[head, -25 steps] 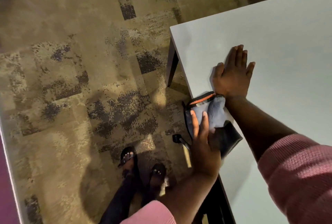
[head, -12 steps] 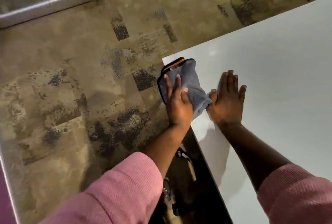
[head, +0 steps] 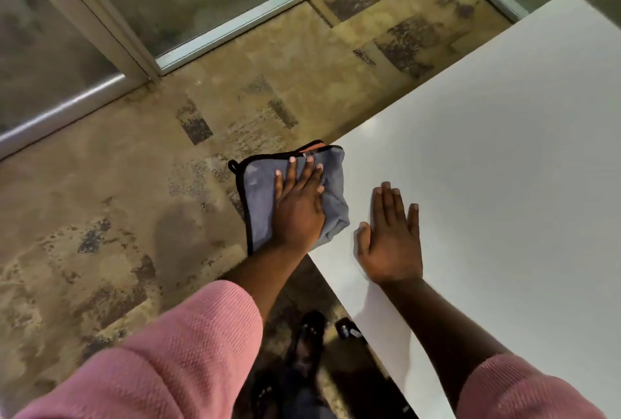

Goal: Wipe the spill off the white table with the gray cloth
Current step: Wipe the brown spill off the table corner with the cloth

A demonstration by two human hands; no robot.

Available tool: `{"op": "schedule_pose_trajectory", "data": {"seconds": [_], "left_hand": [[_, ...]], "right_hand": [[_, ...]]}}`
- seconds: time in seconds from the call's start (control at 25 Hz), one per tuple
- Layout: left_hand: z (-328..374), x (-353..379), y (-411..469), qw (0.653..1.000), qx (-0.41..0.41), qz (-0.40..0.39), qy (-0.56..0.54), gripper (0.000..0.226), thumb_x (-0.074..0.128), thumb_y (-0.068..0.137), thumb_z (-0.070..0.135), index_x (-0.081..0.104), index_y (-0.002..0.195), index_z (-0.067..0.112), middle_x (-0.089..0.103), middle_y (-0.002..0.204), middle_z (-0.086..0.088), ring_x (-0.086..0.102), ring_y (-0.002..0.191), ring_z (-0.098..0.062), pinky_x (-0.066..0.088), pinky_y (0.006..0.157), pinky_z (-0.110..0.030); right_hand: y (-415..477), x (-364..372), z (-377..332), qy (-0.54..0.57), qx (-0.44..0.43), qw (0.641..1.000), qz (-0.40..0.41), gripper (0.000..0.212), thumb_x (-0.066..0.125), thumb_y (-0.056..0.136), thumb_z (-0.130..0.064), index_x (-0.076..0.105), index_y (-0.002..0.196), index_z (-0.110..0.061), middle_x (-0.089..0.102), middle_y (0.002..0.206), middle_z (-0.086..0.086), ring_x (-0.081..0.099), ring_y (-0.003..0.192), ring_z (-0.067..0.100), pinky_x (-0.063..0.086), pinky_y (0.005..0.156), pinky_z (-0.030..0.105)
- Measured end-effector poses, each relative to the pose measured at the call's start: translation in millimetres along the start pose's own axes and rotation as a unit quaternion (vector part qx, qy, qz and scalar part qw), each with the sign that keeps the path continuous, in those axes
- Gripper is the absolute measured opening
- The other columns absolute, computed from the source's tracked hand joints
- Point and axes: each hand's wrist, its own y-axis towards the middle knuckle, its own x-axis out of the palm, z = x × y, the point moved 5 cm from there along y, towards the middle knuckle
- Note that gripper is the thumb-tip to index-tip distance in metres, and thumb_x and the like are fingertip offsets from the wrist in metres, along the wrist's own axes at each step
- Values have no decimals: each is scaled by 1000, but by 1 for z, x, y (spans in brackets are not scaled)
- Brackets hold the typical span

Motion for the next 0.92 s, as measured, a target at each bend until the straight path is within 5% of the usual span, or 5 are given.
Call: {"op": "schedule_pose_trajectory", "data": {"seconds": [0.56, 0.76, 0.92], "left_hand": [[12, -25, 2, 974, 61, -146, 164, 76, 21, 101, 59, 11, 164, 16, 3, 172, -10, 2, 160, -33, 11, 127, -57], [8, -52, 24, 947, 109, -233, 194, 67, 32, 105, 40, 2, 164, 26, 0, 174, -2, 1, 160, -26, 7, 128, -52], [28, -62, 57, 892, 252, -298, 227, 69, 41, 104, 20, 8, 163, 31, -5, 174, 1, -7, 160, -23, -3, 126, -52]], "right_hand": [[0, -5, 5, 60, -4, 998, -5, 71, 39, 102, -41, 22, 164, -12, 14, 173, 5, 11, 161, 22, 12, 129, 54], [4, -25, 2, 124, 24, 992, 1, 63, 30, 104, -40, 41, 158, -9, 27, 168, 6, 29, 156, 27, 17, 127, 52], [-3, -39, -29, 182, 60, 981, 23, 58, 31, 105, -38, 51, 151, -7, 45, 160, 12, 41, 150, 30, 23, 127, 51]]}}
